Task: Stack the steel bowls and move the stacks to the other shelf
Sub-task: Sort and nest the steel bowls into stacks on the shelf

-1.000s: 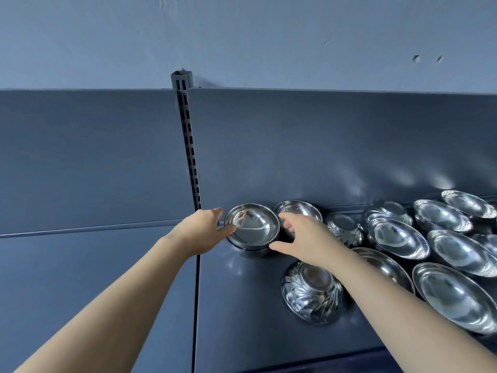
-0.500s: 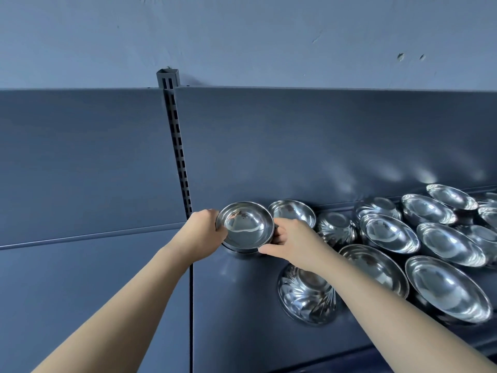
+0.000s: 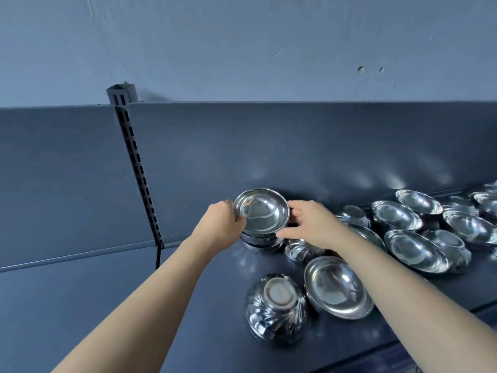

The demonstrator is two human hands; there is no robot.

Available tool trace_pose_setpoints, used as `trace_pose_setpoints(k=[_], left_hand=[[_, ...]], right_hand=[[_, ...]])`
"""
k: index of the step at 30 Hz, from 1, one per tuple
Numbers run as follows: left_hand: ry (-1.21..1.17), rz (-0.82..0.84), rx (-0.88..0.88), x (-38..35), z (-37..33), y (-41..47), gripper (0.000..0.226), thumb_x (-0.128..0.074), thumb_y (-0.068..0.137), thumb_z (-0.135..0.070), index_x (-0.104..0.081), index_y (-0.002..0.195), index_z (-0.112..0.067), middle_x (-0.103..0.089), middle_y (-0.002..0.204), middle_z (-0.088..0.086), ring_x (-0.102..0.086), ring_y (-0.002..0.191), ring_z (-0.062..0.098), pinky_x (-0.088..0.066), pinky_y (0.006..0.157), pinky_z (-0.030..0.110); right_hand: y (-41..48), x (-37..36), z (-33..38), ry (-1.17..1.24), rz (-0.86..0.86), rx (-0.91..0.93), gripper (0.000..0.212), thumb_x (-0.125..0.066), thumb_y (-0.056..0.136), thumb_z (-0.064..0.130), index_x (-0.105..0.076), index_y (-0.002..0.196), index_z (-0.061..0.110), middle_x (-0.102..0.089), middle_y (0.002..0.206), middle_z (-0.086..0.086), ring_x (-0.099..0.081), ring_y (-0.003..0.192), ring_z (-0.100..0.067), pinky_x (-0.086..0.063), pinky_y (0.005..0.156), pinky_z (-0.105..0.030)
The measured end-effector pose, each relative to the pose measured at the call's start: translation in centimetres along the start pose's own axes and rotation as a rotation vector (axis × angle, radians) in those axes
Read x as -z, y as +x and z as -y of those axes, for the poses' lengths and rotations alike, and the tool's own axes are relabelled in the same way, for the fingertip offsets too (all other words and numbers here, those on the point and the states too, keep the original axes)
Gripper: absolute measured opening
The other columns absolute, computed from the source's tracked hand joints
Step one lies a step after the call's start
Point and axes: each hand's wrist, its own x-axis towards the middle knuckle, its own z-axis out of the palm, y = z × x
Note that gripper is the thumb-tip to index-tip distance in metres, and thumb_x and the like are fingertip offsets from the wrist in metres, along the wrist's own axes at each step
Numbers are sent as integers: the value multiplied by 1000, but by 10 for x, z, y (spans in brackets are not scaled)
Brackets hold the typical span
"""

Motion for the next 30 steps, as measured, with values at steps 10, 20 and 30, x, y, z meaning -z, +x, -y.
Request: trace_pose_setpoints(k=[10, 20, 30], left_hand=[[98, 40, 75, -25, 14, 10, 29, -55, 88, -44, -53, 86, -15, -61, 80, -1, -58, 74, 21, -46, 62, 31], [15, 179, 73, -29, 24, 5, 54, -85, 63, -35, -55, 105, -21, -65, 95, -5, -63, 89, 16, -53, 78, 31], [-14, 75, 7, -4, -2, -10, 53, -89, 60, -31, -58, 101, -21, -67, 85, -10, -63, 78, 9, -54, 73, 29]], right_hand=[[19, -1, -32, -114, 92, 6, 69, -85, 67, 39, -59, 129, 23, -63, 128, 7, -55, 121, -12, -46, 103, -35], [30, -16, -42, -134, 101, 18, 66, -87, 60, 37, -59, 120, 25, -64, 114, 10, -59, 104, -12, -50, 91, -32], [2, 14, -22, -74, 4, 43, 54, -87, 54, 41, -66, 102, 29, -73, 95, 16, -67, 91, -1, -56, 86, -35]])
